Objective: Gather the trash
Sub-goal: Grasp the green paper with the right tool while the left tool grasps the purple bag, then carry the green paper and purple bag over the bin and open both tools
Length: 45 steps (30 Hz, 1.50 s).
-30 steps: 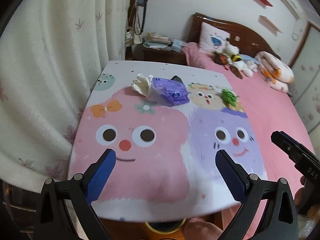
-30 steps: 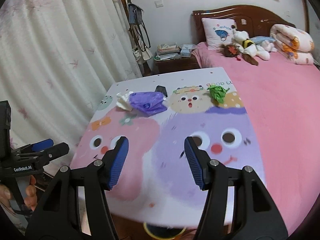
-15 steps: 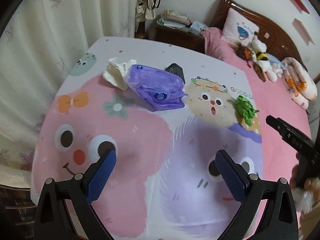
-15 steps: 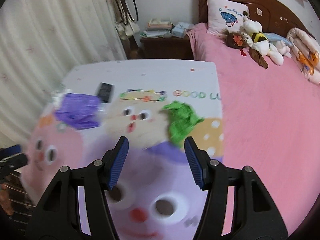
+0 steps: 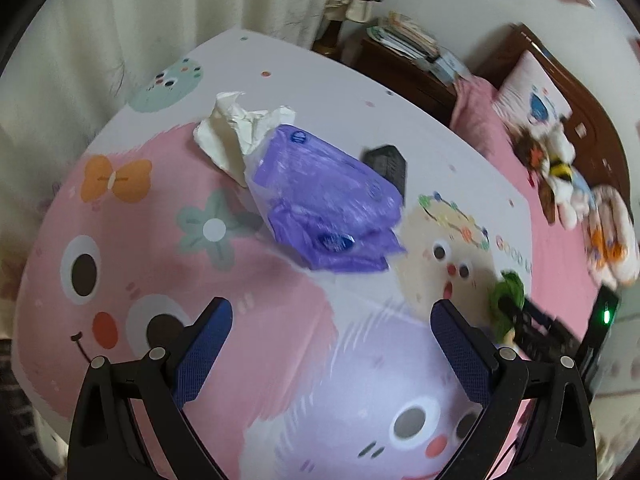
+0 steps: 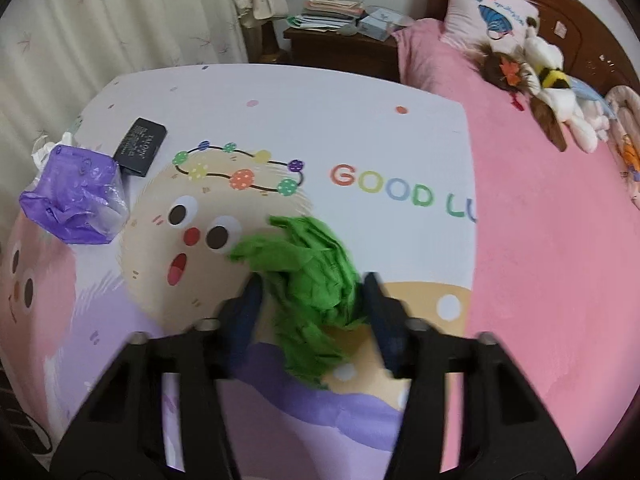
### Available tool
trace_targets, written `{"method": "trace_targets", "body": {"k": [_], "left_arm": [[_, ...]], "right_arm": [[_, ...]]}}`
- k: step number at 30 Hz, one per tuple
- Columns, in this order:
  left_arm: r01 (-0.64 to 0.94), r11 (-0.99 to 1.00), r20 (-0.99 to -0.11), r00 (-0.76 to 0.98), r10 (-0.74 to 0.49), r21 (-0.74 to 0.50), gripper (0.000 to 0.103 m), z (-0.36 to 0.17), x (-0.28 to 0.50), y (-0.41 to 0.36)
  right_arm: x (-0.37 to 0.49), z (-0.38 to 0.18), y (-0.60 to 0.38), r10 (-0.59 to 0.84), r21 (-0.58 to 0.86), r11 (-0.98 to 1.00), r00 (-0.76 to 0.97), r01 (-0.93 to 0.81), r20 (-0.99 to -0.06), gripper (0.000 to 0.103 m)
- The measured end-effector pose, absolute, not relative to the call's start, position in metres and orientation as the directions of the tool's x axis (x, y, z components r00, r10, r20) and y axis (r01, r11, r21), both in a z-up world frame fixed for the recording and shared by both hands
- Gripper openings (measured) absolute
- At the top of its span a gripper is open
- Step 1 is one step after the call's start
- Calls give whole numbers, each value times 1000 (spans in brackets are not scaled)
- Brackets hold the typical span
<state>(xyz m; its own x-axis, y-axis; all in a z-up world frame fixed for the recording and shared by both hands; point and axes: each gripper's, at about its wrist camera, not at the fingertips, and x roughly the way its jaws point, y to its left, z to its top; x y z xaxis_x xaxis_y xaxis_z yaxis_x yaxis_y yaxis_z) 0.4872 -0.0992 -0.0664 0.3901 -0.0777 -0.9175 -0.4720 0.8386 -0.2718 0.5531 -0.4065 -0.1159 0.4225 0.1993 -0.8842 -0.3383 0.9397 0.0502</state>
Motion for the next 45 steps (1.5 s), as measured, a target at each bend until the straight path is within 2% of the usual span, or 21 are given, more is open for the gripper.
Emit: {"method": "trace_targets", "body": {"k": [2,4,11,17,18,20,21,23,24,28,36,45], "left_arm": [[-511,807,-916,391,-86,-294,101,-74,496,-89],[-538,785,-917,387,-92,-306,101,-82,504,-84],[-606,733,-929,359,-92,-308,101,-107,528,-75],[-659,696,-940,333,-71,-286,98,-131,544,-69],[-662,691,-939,335,-72,-289,93,-134,546,-67],[-661,689,-937,341,-78,-298,76,-141,549,-66],[-659,687,-935,342,-88,-306,64,-146,551,-65],[-655,673,-924,364,-118,-344,53,-153,553,-63],[-651,669,-917,380,-122,-359,44,-154,553,-63],[-620,684,-898,423,-121,-384,15,-152,554,-67],[-571,714,-881,453,-137,-405,12,-129,534,-78],[-454,832,-899,424,-112,-318,12,-84,466,-95]], "right_arm": [[555,-118,-401,223,72,935,418,-347,-881,37],[559,-119,-397,242,92,931,409,-354,-880,28],[570,-111,-361,345,194,902,372,-386,-862,18],[563,-100,-323,408,238,870,360,-431,-839,18],[561,-99,-319,415,245,867,355,-435,-838,18],[557,-97,-316,425,256,862,347,-439,-836,18],[555,-98,-313,432,263,858,341,-441,-835,18],[552,-98,-312,439,272,854,333,-444,-834,18],[551,-99,-311,441,274,852,330,-446,-834,18],[541,-101,-312,447,285,848,314,-446,-838,18],[510,-96,-318,465,314,844,303,-435,-831,18],[441,-71,-313,497,350,829,288,-436,-819,18]]}}
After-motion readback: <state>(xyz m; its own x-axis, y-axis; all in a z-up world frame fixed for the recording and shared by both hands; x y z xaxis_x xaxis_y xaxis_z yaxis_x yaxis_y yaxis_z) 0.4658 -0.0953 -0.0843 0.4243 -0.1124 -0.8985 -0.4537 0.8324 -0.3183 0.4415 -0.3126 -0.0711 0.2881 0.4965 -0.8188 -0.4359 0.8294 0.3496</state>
